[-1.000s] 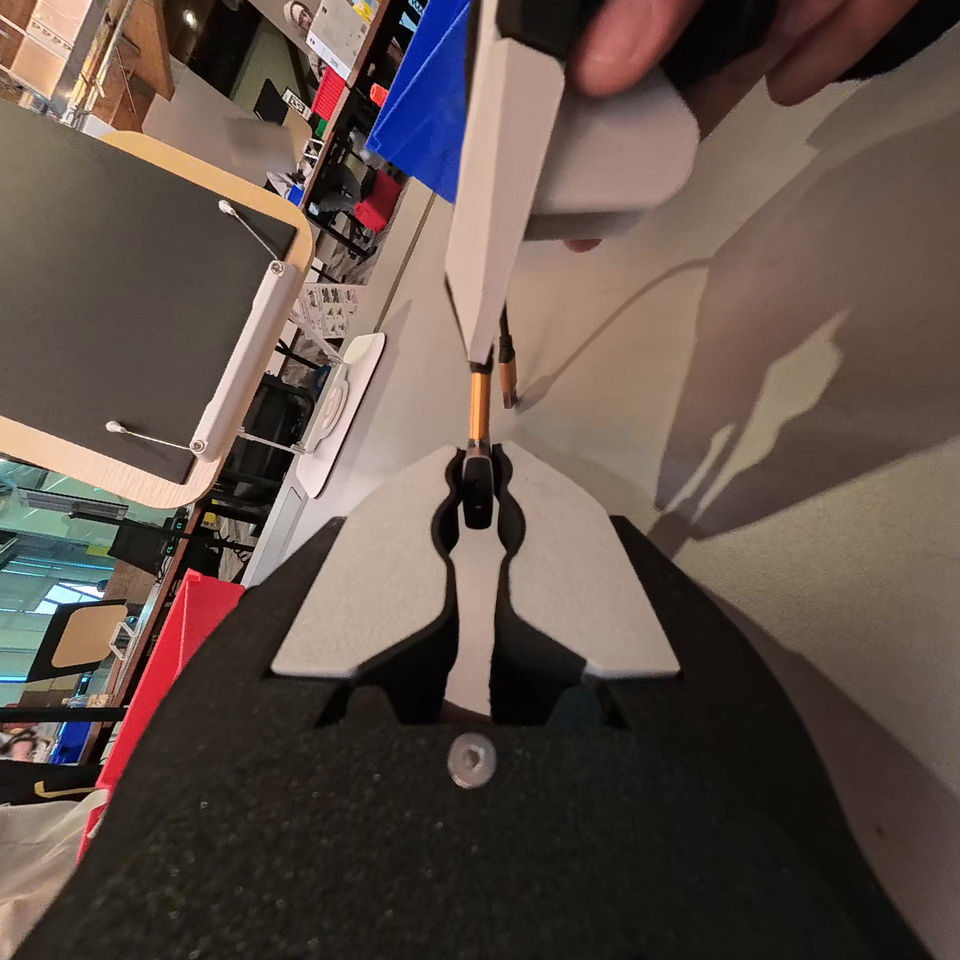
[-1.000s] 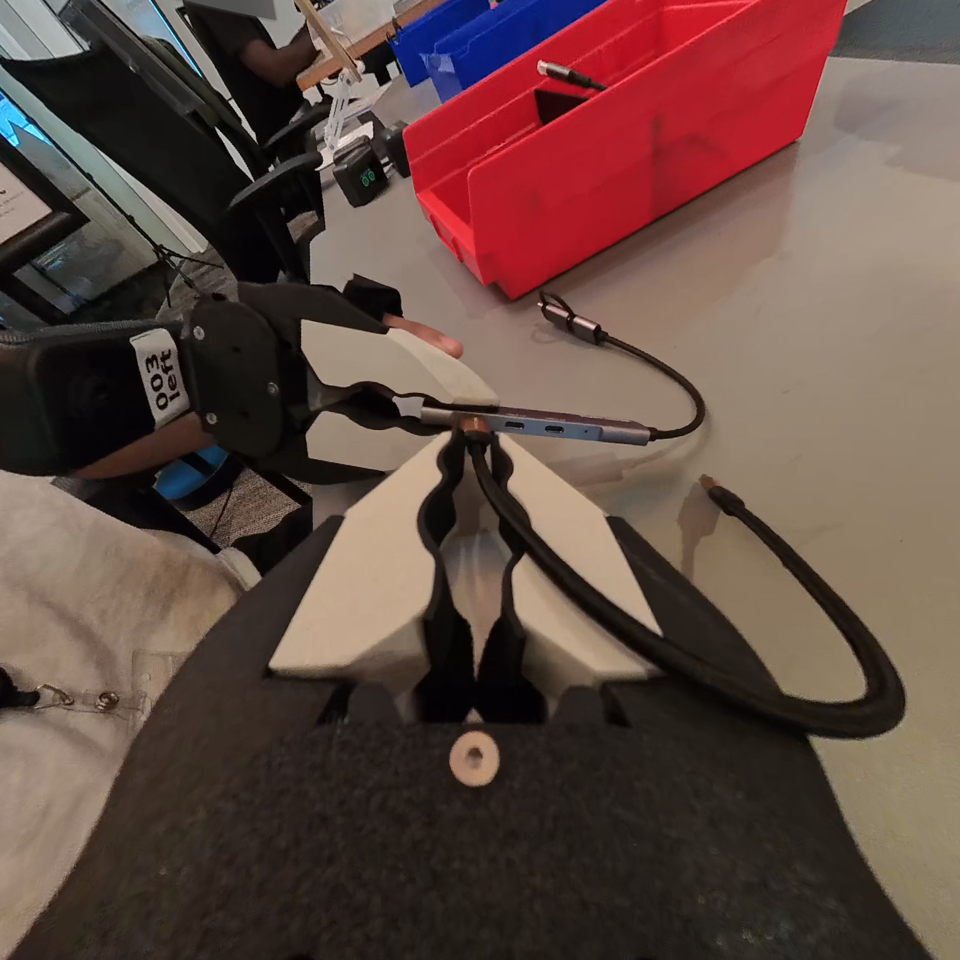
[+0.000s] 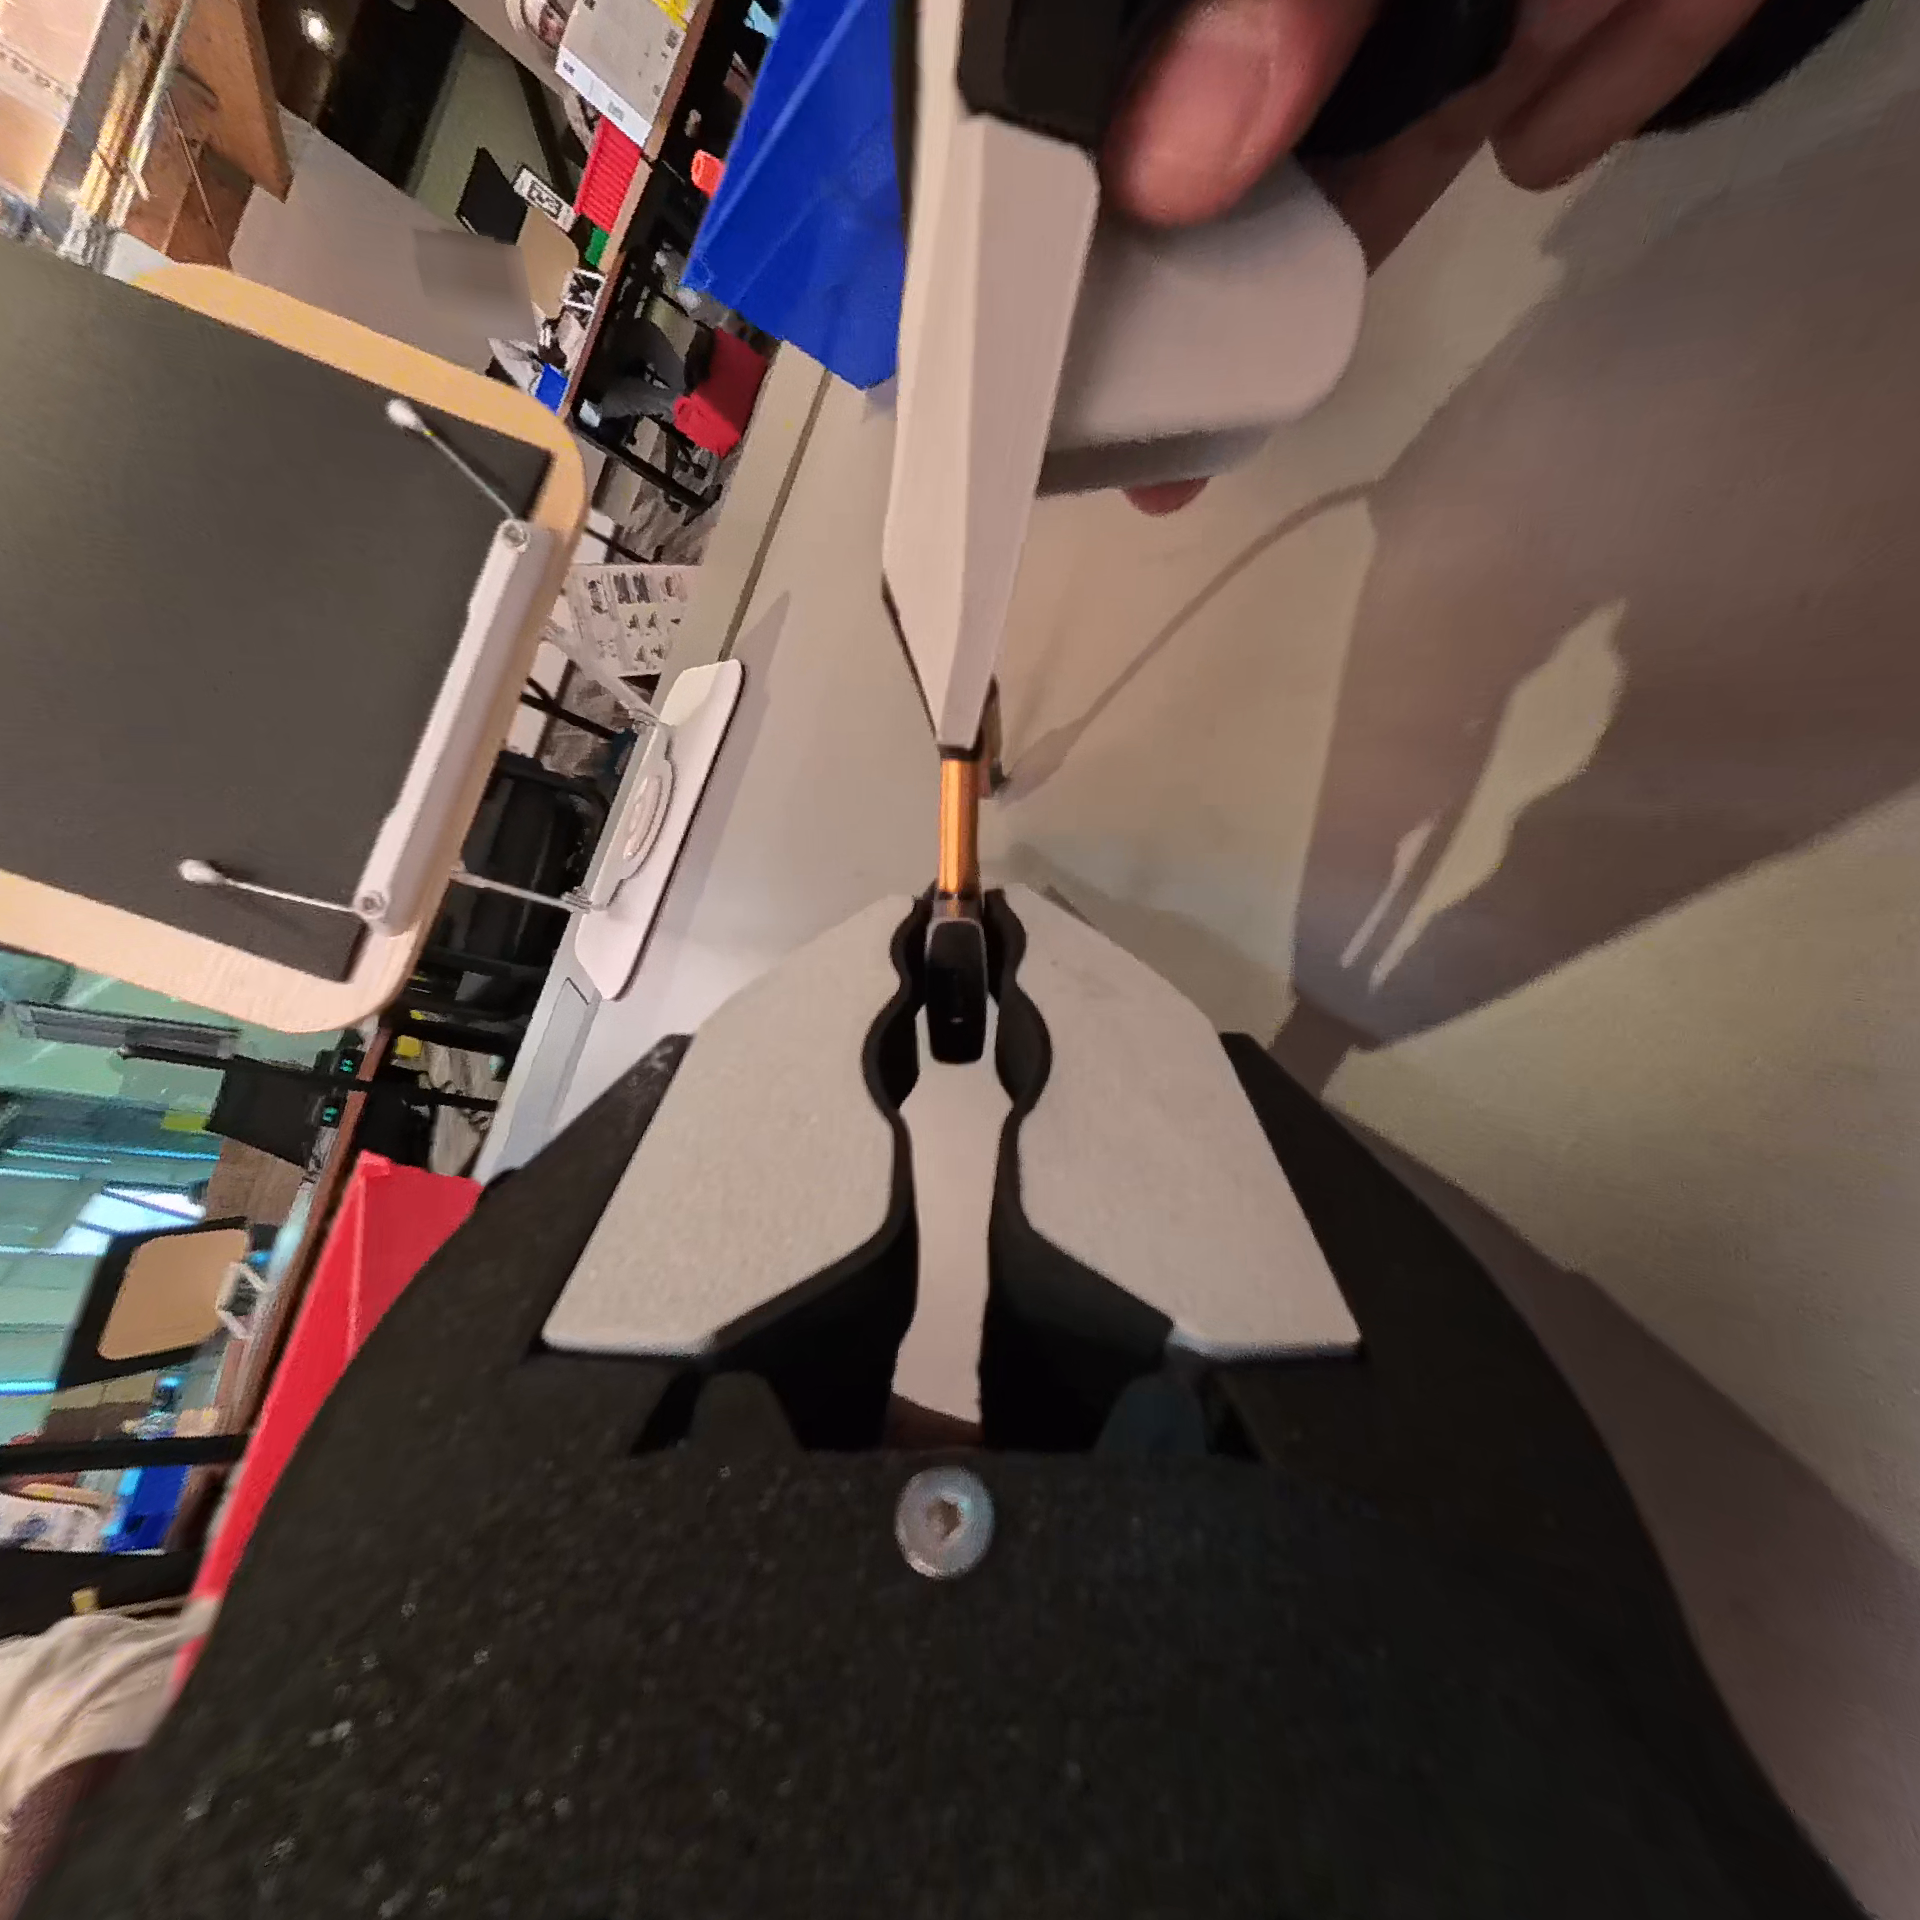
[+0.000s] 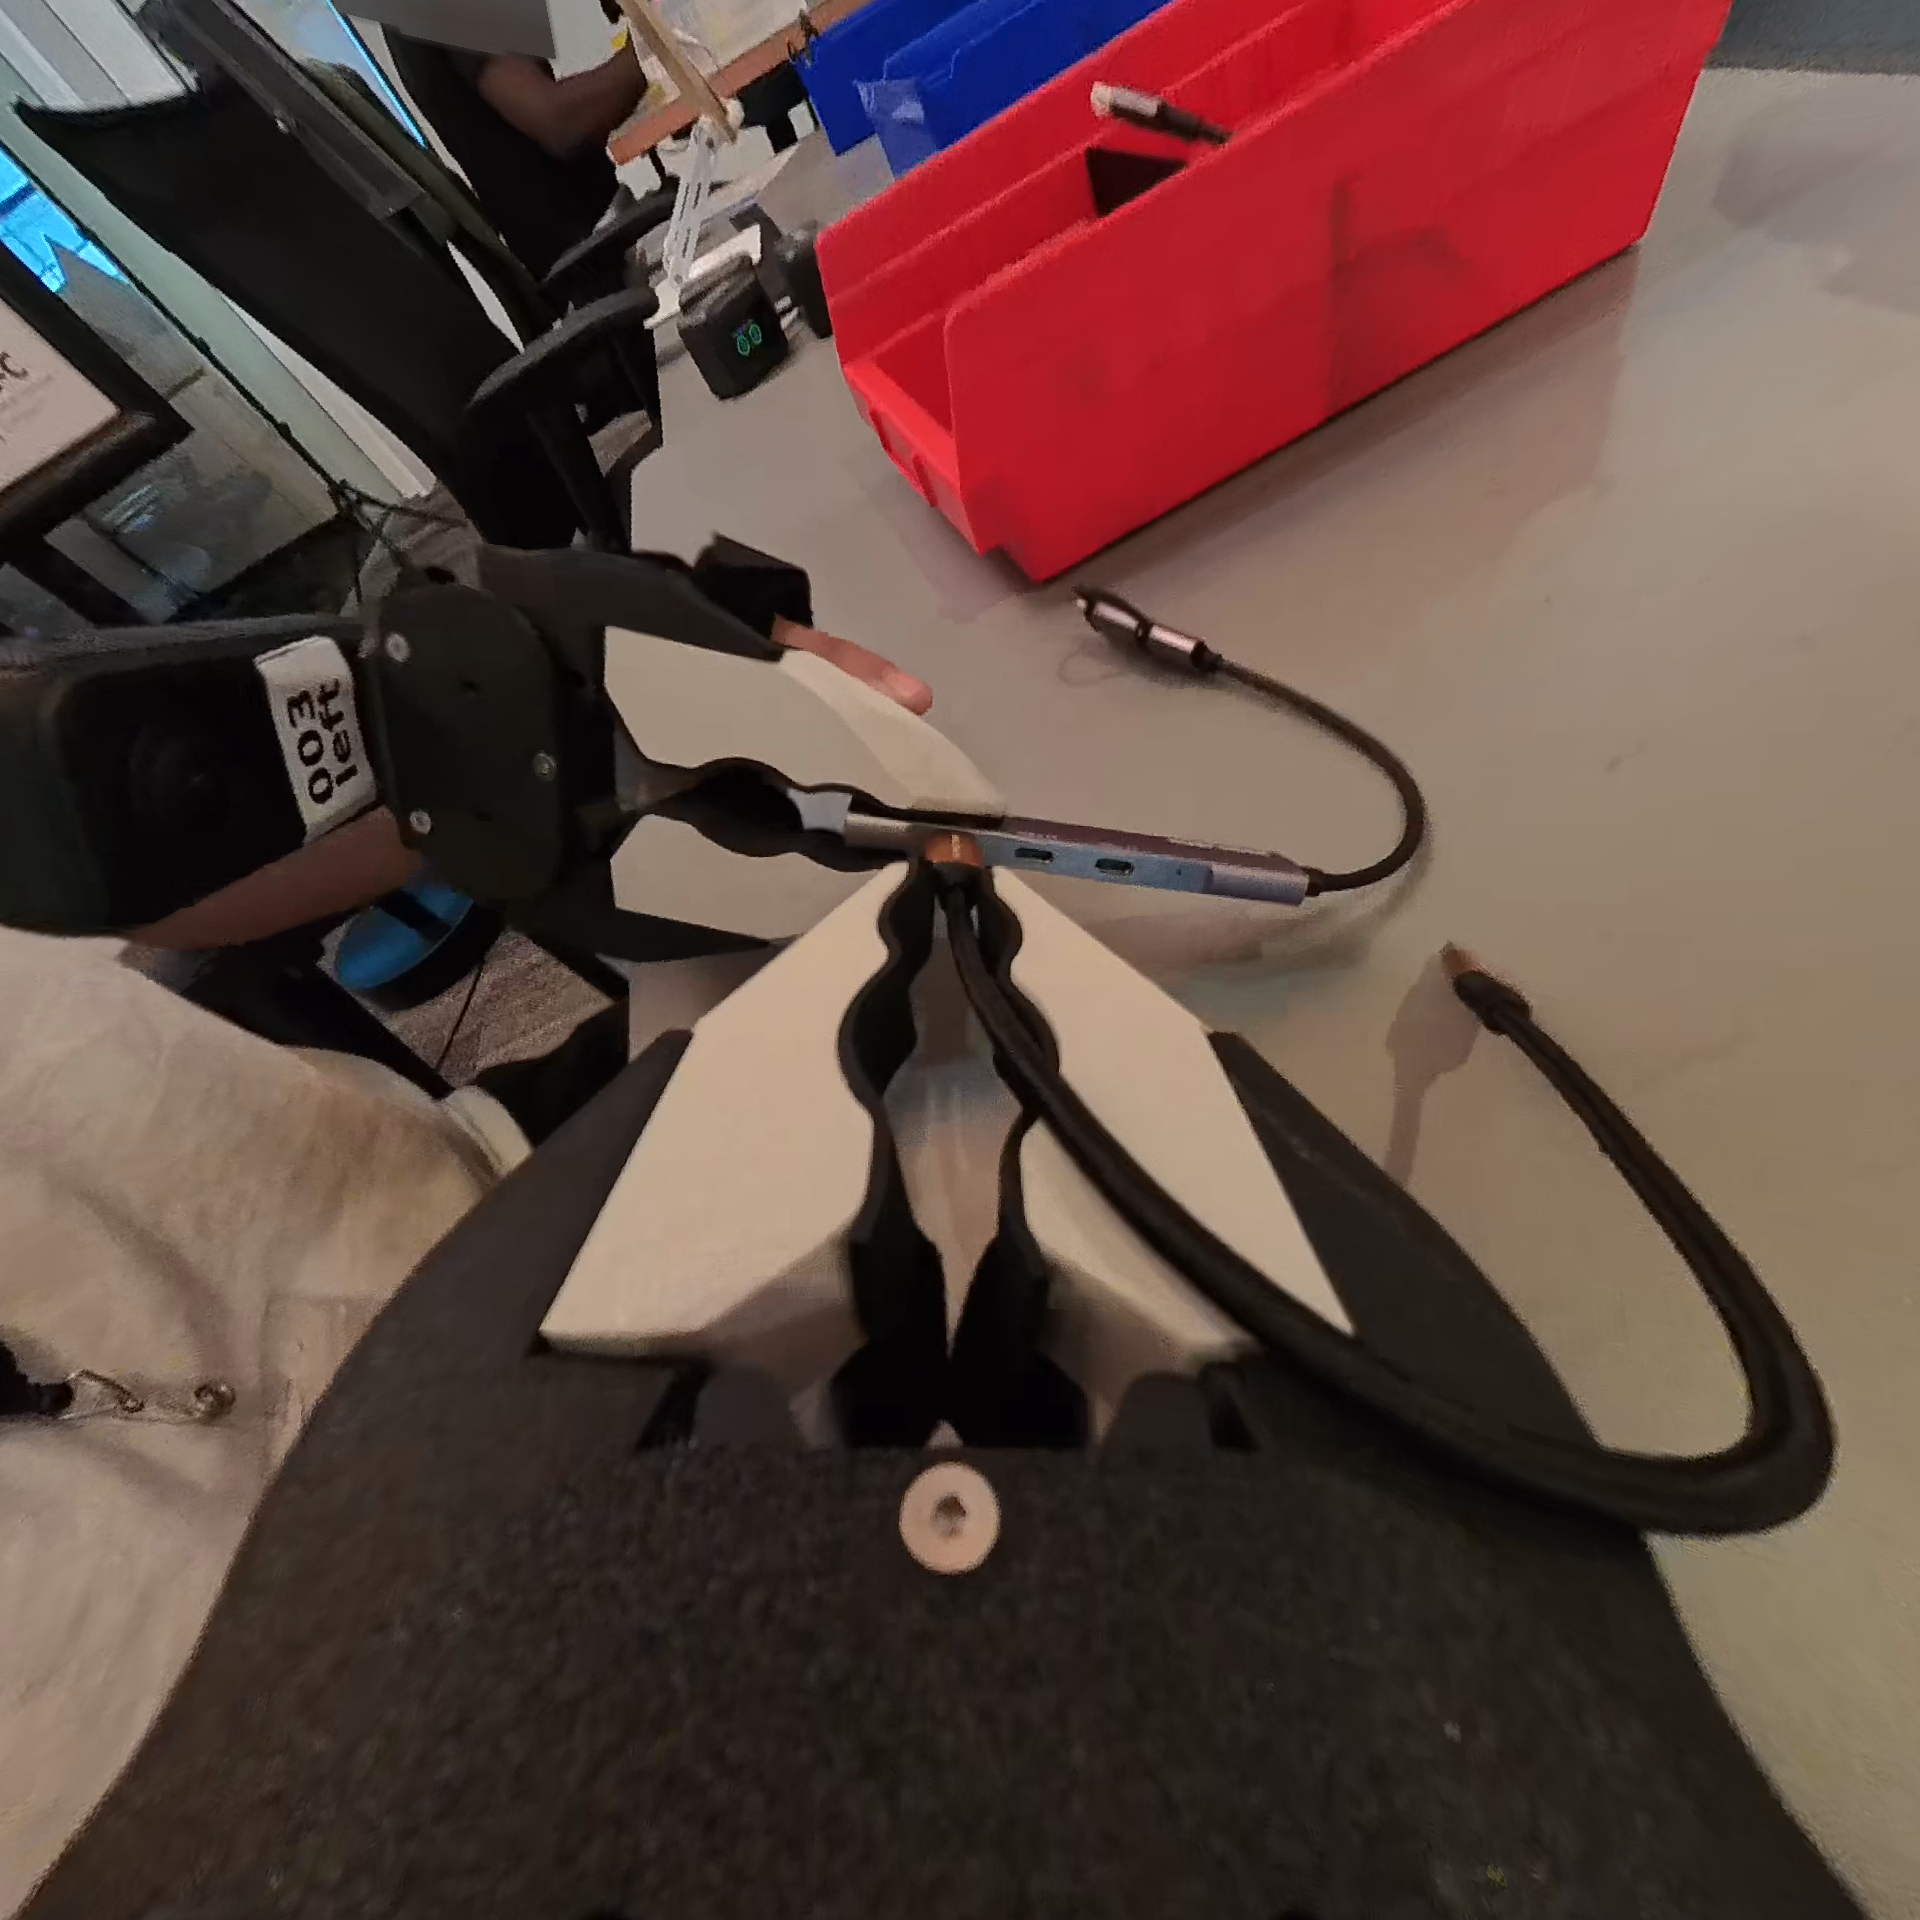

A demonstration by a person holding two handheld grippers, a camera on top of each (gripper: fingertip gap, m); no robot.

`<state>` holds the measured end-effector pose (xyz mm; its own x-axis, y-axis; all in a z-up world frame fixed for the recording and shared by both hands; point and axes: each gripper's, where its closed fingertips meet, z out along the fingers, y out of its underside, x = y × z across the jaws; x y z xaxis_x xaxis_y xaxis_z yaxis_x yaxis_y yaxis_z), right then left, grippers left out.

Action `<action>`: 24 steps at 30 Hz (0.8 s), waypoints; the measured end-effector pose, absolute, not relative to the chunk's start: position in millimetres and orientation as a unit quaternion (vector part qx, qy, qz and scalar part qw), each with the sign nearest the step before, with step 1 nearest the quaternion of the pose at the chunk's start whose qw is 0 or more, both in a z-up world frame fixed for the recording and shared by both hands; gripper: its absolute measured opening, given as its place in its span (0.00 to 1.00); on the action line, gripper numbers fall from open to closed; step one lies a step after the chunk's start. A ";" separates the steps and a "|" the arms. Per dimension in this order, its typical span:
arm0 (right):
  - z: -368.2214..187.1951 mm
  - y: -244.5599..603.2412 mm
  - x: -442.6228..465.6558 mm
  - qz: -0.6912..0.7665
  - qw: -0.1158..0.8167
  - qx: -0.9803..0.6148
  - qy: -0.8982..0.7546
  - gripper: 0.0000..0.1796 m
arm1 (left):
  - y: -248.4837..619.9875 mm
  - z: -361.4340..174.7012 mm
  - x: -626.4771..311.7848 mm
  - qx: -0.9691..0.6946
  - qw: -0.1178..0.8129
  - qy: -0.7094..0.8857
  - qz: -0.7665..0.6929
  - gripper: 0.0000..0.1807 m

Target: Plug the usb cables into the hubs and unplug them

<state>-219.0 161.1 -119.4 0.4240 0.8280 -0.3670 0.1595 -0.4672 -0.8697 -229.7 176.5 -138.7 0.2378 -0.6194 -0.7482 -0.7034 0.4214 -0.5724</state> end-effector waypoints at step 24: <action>-96.5 175.9 -196.2 0.443 0.461 -0.712 -0.290 0.30 | 176.7 -57.7 -253.9 -0.605 0.543 0.313 -0.491 0.05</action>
<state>-196.2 175.9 -96.5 0.4400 0.8216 -0.3624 0.0048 -0.4057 -0.9140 -253.9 176.7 -57.7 0.3216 -0.9121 0.2543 0.1534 -0.2149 -0.9645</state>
